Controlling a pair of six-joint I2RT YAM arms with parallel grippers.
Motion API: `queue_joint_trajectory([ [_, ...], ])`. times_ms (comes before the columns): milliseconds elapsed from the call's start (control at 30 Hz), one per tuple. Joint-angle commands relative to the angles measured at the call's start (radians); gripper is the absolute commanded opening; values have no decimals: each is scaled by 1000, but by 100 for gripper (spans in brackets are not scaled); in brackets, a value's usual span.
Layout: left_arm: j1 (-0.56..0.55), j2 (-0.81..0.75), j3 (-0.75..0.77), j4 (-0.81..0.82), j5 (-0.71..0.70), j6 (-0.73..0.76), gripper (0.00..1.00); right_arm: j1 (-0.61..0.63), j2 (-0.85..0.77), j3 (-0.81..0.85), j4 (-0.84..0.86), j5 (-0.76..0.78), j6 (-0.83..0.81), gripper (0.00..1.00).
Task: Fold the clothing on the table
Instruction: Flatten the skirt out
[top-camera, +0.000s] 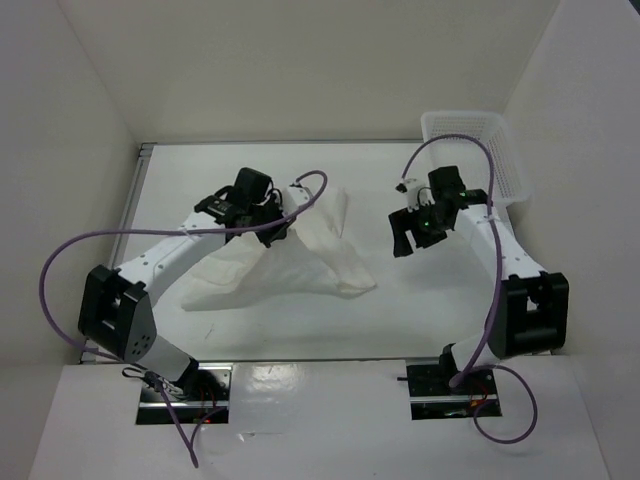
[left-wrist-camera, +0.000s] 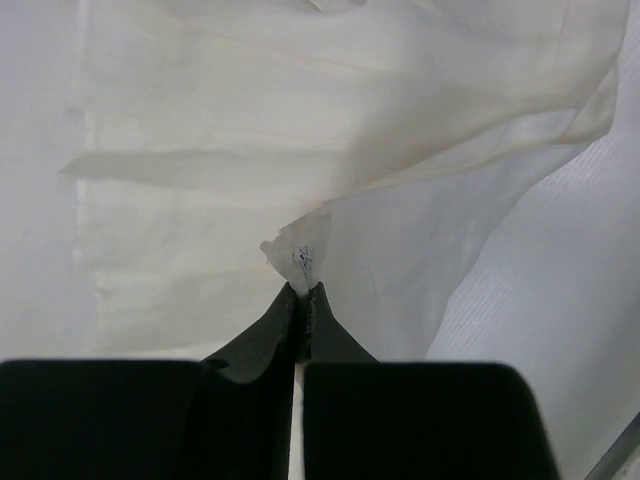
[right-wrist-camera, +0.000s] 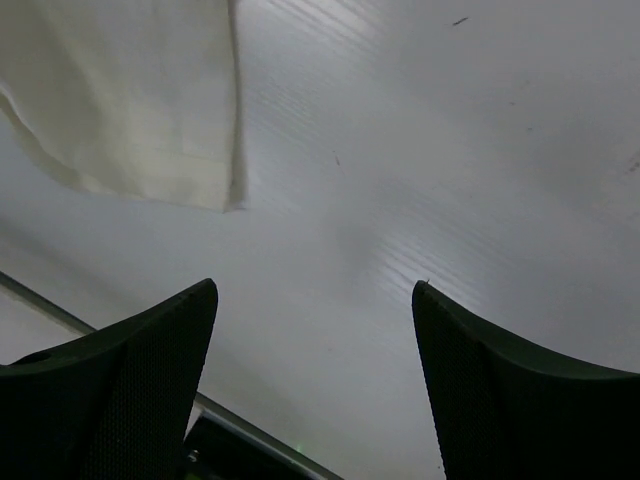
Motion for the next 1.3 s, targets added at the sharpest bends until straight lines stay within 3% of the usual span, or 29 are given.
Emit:
queue_joint_trajectory([
  [0,40,-62,18,-45,33,-32,0,84,65,41,1,44,-11,83],
  [267,97,-118,-57,-54,80,-63,0,240,258,98,12,9,-2,79],
  [400,118,-149,-89,-72,80,-63,0,293,367,153,34,-70,16,68],
  [700,155,-189,-118,-92,89,-72,0,293,499,209,64,-150,26,62],
  [1167,164,-227,-154,-101,108,-72,0,373,577,178,55,-256,17,62],
  [1267,164,-228,-154,-101,108,-72,0,382,603,189,55,-270,17,57],
])
